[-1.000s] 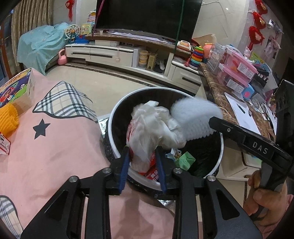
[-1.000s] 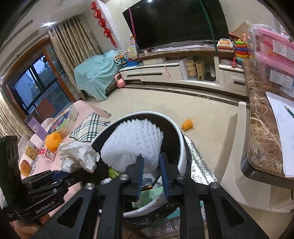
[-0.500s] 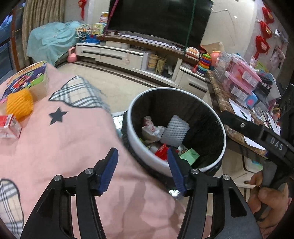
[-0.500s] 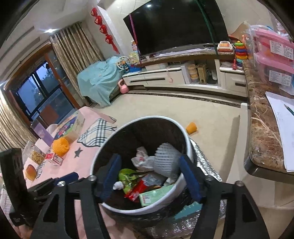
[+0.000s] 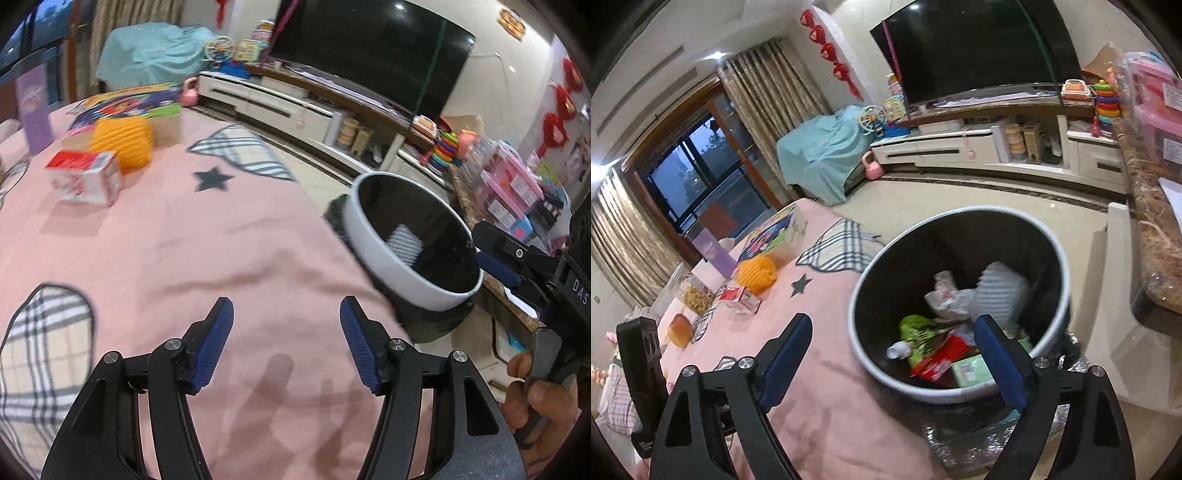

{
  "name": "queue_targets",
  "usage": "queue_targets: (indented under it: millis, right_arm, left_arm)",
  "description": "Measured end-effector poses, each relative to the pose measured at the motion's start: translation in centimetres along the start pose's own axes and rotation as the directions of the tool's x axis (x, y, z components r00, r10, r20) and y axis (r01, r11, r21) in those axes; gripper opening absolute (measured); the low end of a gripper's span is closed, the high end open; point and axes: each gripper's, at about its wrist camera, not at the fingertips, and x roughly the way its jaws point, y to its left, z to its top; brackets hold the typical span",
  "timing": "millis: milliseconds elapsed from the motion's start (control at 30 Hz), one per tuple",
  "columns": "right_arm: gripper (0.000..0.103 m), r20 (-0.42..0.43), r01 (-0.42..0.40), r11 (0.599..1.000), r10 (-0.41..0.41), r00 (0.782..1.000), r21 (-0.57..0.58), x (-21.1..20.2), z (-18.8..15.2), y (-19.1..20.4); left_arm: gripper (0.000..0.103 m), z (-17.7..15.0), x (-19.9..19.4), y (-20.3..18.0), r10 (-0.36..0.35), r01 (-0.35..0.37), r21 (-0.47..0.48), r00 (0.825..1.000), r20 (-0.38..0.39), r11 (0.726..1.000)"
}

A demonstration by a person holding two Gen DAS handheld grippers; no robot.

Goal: Collect trash
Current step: 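Move both open tools back toward the milk carton and orange foam net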

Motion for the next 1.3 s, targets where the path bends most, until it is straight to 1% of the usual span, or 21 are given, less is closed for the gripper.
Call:
queue_targets:
  millis: [133,200,267,567,833,1067,1300]
  right_arm:
    - [0.092,-0.019,-0.024,1.000,0.025,1.000,0.005,0.6,-0.7,1.2]
    - [0.097,-0.032,-0.039,0.999,0.039,0.999,-0.001,0.9,-1.1,2.2]
    - [0.099,-0.041,-0.050,0.999,0.050,0.998,-0.010,1.2,-1.4,3.0]
    - [0.101,-0.101,-0.109,0.992,0.101,0.990,-0.072,3.7,-2.5,7.9]
    - [0.101,-0.151,-0.156,0.980,0.136,0.979,-0.125,6.3,-3.2,11.8]
    - [0.102,-0.191,-0.174,0.979,0.152,0.970,-0.107,8.7,-2.5,13.1]
    - [0.101,-0.173,-0.183,0.978,0.165,0.971,-0.095,10.6,-0.7,13.7]
  left_arm:
    - [0.062,-0.8,-1.1,2.5,0.022,-0.021,-0.049,1.000,0.011,0.999]
    - [0.062,-1.2,-1.6,4.0,0.037,-0.036,-0.076,0.999,0.016,0.996]
    - [0.063,-1.6,-2.0,5.2,0.046,-0.044,-0.102,0.999,0.018,0.994]
    - [0.064,-2.5,-3.8,9.4,0.094,-0.087,-0.166,0.995,0.036,0.982]
    - [0.065,-2.6,-4.1,12.6,0.131,-0.121,-0.217,0.991,0.034,0.969]
    - [0.066,-1.4,-3.3,13.8,0.150,-0.137,-0.235,0.988,0.034,0.962]
    - [0.066,1.7,-1.1,14.3,0.156,-0.143,-0.253,0.987,0.035,0.957]
